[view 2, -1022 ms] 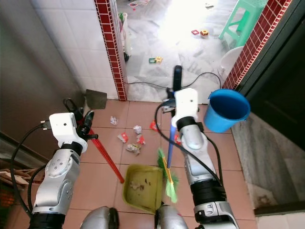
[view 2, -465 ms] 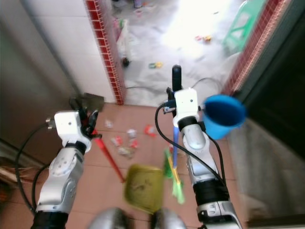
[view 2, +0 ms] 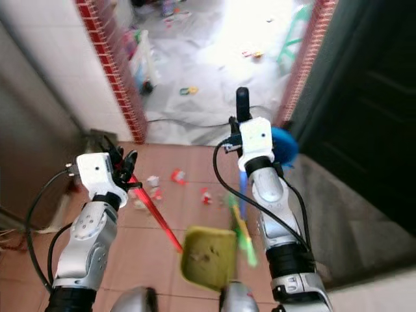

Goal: Sweep floor

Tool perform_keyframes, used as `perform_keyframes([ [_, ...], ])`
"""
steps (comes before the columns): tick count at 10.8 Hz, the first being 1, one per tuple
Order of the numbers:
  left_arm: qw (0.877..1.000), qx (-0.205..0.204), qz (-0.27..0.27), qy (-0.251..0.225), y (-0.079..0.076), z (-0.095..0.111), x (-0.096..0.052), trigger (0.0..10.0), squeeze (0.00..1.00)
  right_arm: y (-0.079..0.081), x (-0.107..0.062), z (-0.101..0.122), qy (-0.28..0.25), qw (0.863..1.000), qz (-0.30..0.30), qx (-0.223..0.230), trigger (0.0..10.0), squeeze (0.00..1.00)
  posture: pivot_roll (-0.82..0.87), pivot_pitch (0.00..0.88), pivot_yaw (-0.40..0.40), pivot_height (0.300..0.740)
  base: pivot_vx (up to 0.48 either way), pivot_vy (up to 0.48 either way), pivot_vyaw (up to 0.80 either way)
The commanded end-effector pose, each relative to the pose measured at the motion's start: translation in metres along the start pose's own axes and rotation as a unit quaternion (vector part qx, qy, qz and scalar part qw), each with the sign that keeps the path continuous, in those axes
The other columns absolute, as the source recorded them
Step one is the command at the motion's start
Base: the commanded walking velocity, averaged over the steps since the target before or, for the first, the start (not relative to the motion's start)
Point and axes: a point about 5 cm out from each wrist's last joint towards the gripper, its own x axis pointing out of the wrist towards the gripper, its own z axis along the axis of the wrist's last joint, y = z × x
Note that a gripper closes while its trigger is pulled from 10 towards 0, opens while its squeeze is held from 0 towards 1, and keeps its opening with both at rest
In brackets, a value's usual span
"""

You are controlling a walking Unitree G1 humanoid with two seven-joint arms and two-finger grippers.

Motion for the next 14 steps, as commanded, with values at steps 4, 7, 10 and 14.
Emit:
perform_keyframes([
  [4,1.000,0.001,0.006,-0.027,0.004,0.011,0.001,10.0,0.00,0.008,0.008,0.021,-0.041,0.998,0.021,0.041,10.0,0.00,-0.05,0.112,0.047,0.740,0.000,0.000,0.00],
  [7,0.999,0.001,0.001,-0.032,0.005,0.011,0.000,10.0,0.00,0.007,0.008,0.022,-0.041,0.998,0.022,0.039,10.0,0.00,-0.05,0.115,0.048,0.740,0.114,0.000,0.00],
  [10,0.999,0.001,0.002,-0.032,0.006,0.011,-0.001,10.0,0.00,0.008,0.009,0.025,-0.049,0.998,0.024,0.040,10.0,0.00,-0.05,0.119,0.046,0.740,0.358,0.000,-0.68],
  [14,0.999,-0.006,0.003,-0.033,0.005,0.011,-0.001,10.0,0.00,0.011,0.012,0.037,-0.076,0.996,0.033,0.022,10.0,0.00,-0.05,0.119,0.043,0.740,0.274,0.000,0.00],
])
